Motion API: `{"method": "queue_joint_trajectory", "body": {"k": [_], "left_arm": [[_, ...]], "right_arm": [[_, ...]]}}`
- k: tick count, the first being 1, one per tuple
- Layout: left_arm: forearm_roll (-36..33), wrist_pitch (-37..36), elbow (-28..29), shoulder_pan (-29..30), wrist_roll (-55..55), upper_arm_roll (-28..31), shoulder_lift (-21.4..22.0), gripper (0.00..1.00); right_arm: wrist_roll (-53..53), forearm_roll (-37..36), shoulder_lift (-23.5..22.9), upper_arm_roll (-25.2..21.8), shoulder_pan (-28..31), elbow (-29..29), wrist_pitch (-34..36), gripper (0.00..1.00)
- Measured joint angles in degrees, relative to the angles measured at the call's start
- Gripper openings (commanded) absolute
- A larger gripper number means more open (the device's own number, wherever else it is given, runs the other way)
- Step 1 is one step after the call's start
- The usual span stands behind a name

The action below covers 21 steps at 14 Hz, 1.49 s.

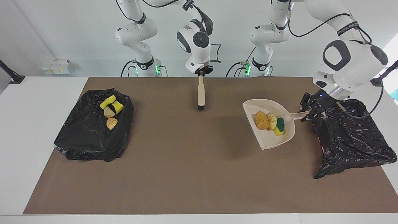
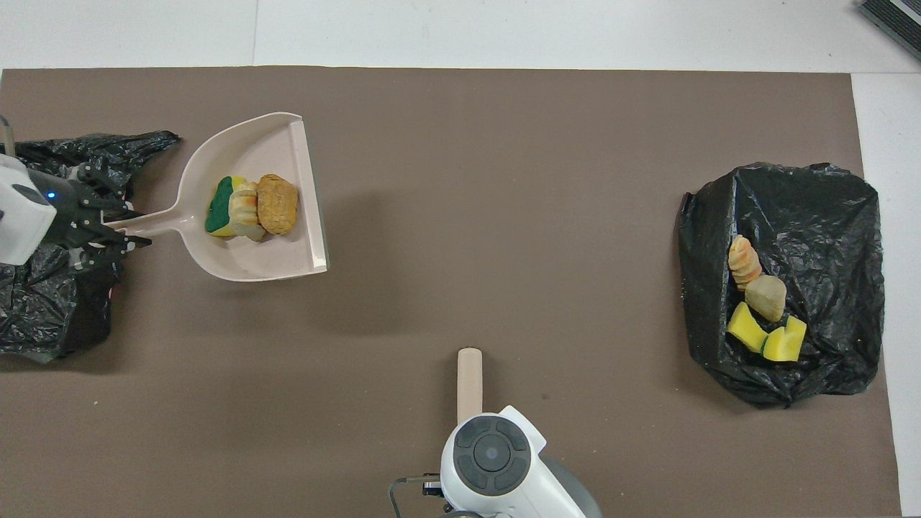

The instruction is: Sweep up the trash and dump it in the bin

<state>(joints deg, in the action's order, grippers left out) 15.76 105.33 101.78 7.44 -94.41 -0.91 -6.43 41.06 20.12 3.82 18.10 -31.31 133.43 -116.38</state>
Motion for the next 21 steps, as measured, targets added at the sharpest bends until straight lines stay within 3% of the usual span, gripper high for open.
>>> {"method": "queue_joint_trajectory", "body": {"k": [5, 6, 8, 9, 10, 17, 21], "left_arm": [[-1.91, -2.71, -4.11, 7.1, -8.95, 0.34, -0.37, 0.0], [-4.17, -2.72, -4.73, 8.06, -9.61, 0.38, -0.77, 0.0], [-7.34, -2.81, -7.23, 10.12, -10.55, 0.4, -2.26, 0.0], [-8.22, -3.06, -8.82, 11.62, -12.2, 0.43, -3.15, 0.0], [-9.69, -3.39, -10.31, 13.29, -14.32, 0.45, -3.97, 0.0], [-19.74, -2.23, -19.14, 20.46, -18.03, 0.57, -8.36, 0.0], [-30.73, 5.62, -19.7, 20.85, -18.03, 0.42, -9.3, 0.0]], "right_arm": [[-0.87, 0.0, 0.13, 0.03, -1.38, 3.01, -4.0, 0.0], [-0.9, 0.0, 0.13, 0.02, -1.38, 3.07, -4.12, 0.17], [-1.02, 0.0, 0.1, -0.03, -1.33, 3.12, -4.15, 0.76], [-1.26, 0.0, -0.02, -0.14, -1.29, 3.1, -4.21, 0.94], [-1.59, 0.0, -0.21, -0.29, -1.25, 2.96, -4.47, 1.0], [-4.55, -0.04, -0.41, -0.96, 2.19, -2.16, -4.24, 1.0], [-4.69, -1.94, 0.44, -1.15, 6.53, -9.71, 4.96, 1.0]]}}
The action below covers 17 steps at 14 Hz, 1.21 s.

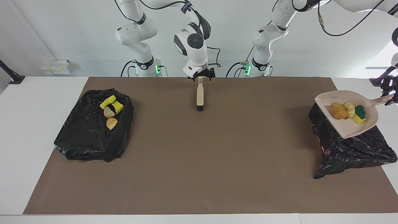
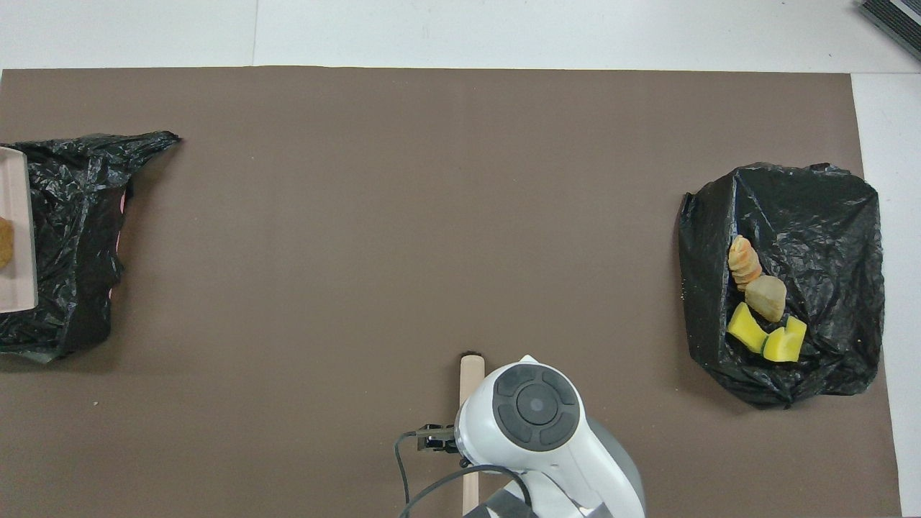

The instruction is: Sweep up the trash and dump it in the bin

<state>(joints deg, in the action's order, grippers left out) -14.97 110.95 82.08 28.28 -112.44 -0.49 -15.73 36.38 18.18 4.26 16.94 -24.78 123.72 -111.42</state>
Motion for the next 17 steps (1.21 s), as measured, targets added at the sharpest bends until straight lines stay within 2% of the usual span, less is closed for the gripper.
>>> {"method": "queue_joint_trajectory", "body": {"k": [3, 5, 8, 10, 12, 14, 17], "left_arm": [[-9.05, 4.72, 0.55, -0.22, 0.18, -0.29, -0.45, 0.0], [-12.26, 6.46, 1.52, -0.43, 1.14, -0.58, -0.46, 0.0], [-19.26, 9.55, 4.97, -1.75, 4.66, -0.8, 0.4, 0.0], [-23.9, 11.47, 7.82, -2.62, 7.96, -0.86, 1.66, 0.0], [-28.88, 12.09, 9.48, -3.46, 10.61, -0.95, 2.81, 0.0], [-35.26, 12.09, 10.36, -5.01, 13.37, -0.97, 3.84, 0.0], [-39.44, 12.0, 12.52, -6.47, 14.95, -0.97, 6.43, 0.0]], "right_arm": [[-0.04, -1.85, 1.13, -0.07, 1.92, -2.75, 1.93, 1.0], [-0.04, -2.36, 1.72, -0.16, 3.71, -5.18, 3.96, 1.0], [-1.84, -4.16, 2.53, -0.36, 10.1, -12.16, 10.4, 1.0], [-8.09, -4.61, 3.58, -0.8, 15.86, -15.42, 13.37, 1.0], [-14.5, -7.02, 4.57, -3.29, 18.86, -16.27, 14.1, 1.0], [-19.26, -11.24, 5.18, -6.83, 19.16, -16.55, 14.1, 1.0], [-26.39, -14.32, 5.43, -11.92, 19.13, -17.91, 14.11, 1.0]]}}
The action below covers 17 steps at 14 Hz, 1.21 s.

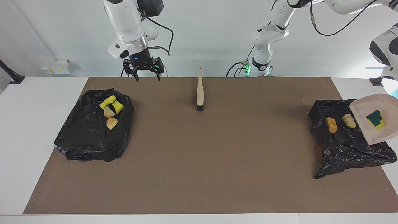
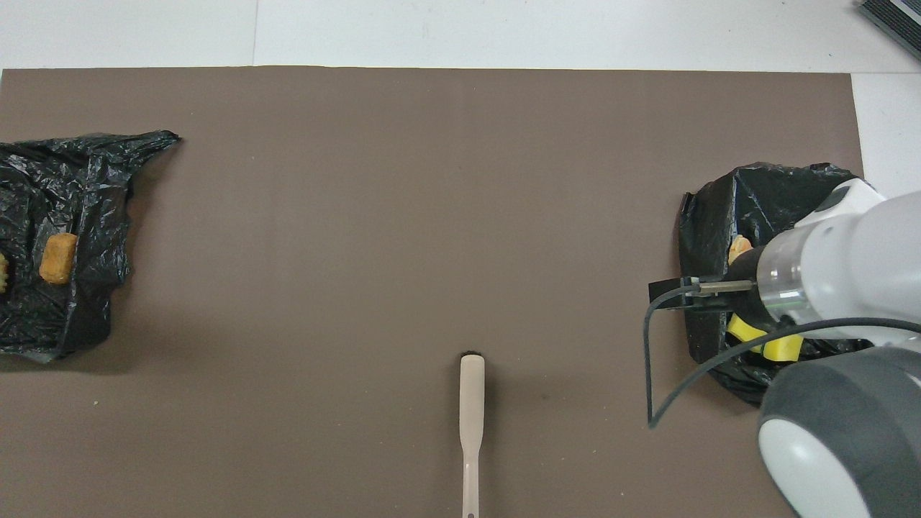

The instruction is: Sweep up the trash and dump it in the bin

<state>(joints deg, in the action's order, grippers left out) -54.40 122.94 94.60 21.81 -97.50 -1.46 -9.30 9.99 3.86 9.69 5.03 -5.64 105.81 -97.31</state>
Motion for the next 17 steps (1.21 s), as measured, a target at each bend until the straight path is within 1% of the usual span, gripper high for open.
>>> {"method": "queue_joint_trajectory", "body": {"k": [3, 4, 7, 8, 10, 11, 13, 17], "left_arm": [[-8.67, -0.39, 1.35, -1.34, 1.23, -0.01, 1.95, 0.0], [-10.78, -1.73, 1.62, -2.36, 3.01, -0.03, 2.34, 0.0], [-13.34, -9.44, 3.69, -6.69, 10.47, -0.14, 3.44, 0.0], [-13.67, -10.8, 4.79, -7.94, 12.11, -0.18, 3.96, 0.0], [-15.13, -11.47, 6.56, -8.81, 13.98, -0.23, 4.95, 0.0], [-15.78, -11.42, 6.82, -8.74, 14.2, -0.02, 5.23, 0.0], [-16.15, -11.34, 6.88, -8.62, 14.2, 0.36, 5.56, 0.0], [-16.2, -11.33, 6.52, -8.83, 14.22, -0.05, 5.74, 0.0]], "right_arm": [[-7.78, -1.46, 0.0, -5.52, 0.03, -1.8, 0.0, 1.0], [-9.83, -1.81, 0.0, -7.02, 0.05, -2.12, 0.0, 1.0], [-11.83, -3.27, 0.0, -10.99, 0.01, -2.39, 0.0, 1.0], [-12.32, -3.31, -0.01, -12.28, 0.02, -2.53, 0.03, 1.0], [-12.67, -4.17, -0.17, -13.13, 0.01, -4.7, 2.65, 1.0], [-12.67, -5.09, -0.44, -13.06, -0.14, -6.63, 4.65, 1.0], [-12.67, -5.39, -1.0, -12.99, -0.58, -8.99, 6.07, 1.0], [-12.67, -5.39, -2.32, -12.92, -0.88, -9.62, 6.13, 1.0]]}}
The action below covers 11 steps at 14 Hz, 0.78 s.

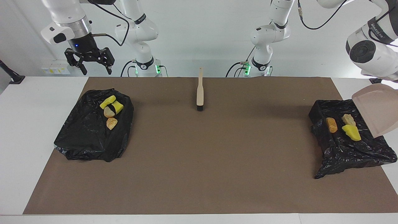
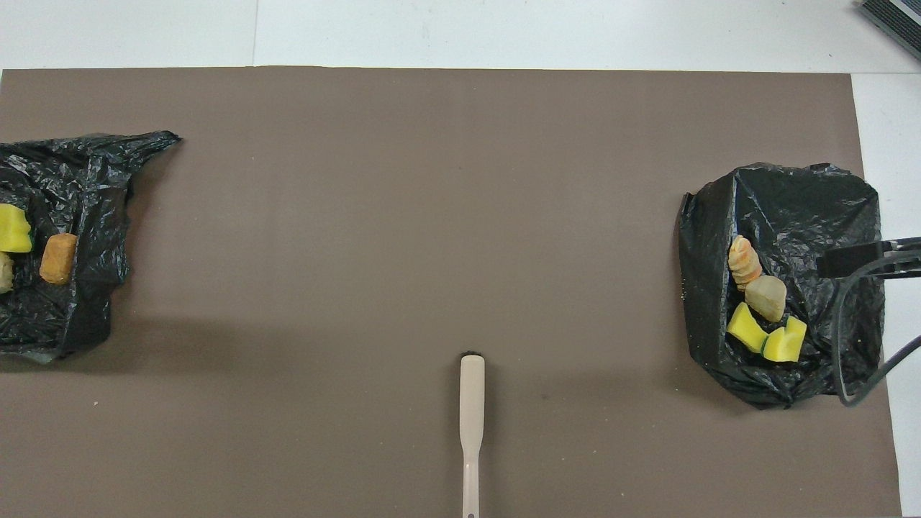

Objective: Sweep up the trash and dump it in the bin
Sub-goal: 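Lift the empty dustpan away from the bag with the left gripper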

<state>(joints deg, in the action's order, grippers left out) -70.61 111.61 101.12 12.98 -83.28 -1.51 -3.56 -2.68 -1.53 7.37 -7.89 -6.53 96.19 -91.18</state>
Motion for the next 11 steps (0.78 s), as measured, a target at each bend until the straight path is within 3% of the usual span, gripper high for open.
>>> {"method": "queue_joint_trajectory", "body": {"k": [3, 11], "left_arm": [[1.93, -0.03, -0.4, -1.26, 0.23, -0.45, 0.45, 0.0], [26.84, -8.23, -2.62, -7.03, 3.36, -0.87, 1.37, 0.0]], "right_arm": [[0.0, 0.0, -0.29, 0.0, 0.0, -0.17, 0.0, 1.0], [0.0, 0.0, -0.22, -0.06, 0.17, -0.57, 0.25, 1.0]]}}
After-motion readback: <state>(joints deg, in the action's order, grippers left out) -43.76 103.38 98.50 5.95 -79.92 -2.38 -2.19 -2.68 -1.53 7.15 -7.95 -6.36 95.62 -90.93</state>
